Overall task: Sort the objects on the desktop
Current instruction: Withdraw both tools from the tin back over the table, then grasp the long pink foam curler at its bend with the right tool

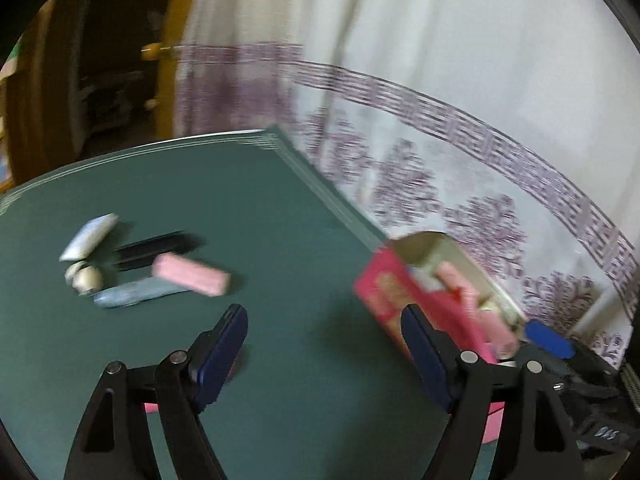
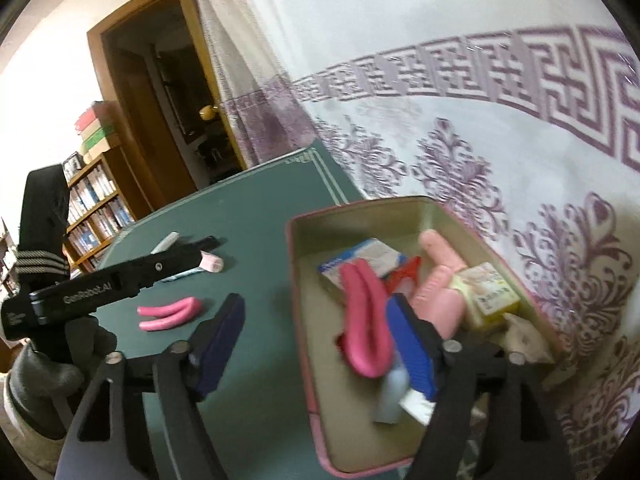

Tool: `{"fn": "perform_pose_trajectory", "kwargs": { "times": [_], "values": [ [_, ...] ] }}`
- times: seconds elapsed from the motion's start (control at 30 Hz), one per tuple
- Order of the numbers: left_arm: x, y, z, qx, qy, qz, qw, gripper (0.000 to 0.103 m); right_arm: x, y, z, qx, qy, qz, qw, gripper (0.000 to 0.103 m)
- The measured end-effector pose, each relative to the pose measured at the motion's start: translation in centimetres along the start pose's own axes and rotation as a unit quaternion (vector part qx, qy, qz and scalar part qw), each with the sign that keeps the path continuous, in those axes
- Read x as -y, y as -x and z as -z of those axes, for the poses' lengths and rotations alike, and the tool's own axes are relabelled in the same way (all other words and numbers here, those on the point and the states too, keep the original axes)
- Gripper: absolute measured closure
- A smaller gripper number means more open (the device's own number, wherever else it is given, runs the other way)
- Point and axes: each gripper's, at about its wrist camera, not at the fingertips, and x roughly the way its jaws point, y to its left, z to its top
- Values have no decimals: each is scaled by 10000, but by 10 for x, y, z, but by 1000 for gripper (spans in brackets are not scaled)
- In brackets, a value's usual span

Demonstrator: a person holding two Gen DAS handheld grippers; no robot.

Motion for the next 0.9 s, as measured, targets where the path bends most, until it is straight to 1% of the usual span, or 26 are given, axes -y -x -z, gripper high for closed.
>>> {"fn": "perform_pose_trajectory", "kwargs": {
  "times": [0.17,0.33,0.47,0.57,0.7,0.83,0.9],
  "values": [
    [-49,18,13,85,246,-512,9983,22,-30,-13,2,-124,217,-264,9993,24],
    [-94,40,25,243,430,-1043,9933,22,-61,-31,8,-346,539,-512,9966,24],
    [-131,56,32,325,709,-1302,9884,22,-89,-55,17,-630,996,-683,9907,24],
    [-148,64,35,344,812,-1416,9860,22,-103,-76,24,-902,1164,-785,9860,24],
    [-165,72,38,352,882,-1517,9839,22,-115,-102,30,-1236,1159,-978,9807,24],
    [-176,75,39,356,951,-1559,9825,22,-129,-121,36,-1444,1320,-928,9763,24],
    [-181,76,41,360,998,-1557,9821,22,-137,-130,40,-1547,1484,-720,9741,24]
  ]
}}
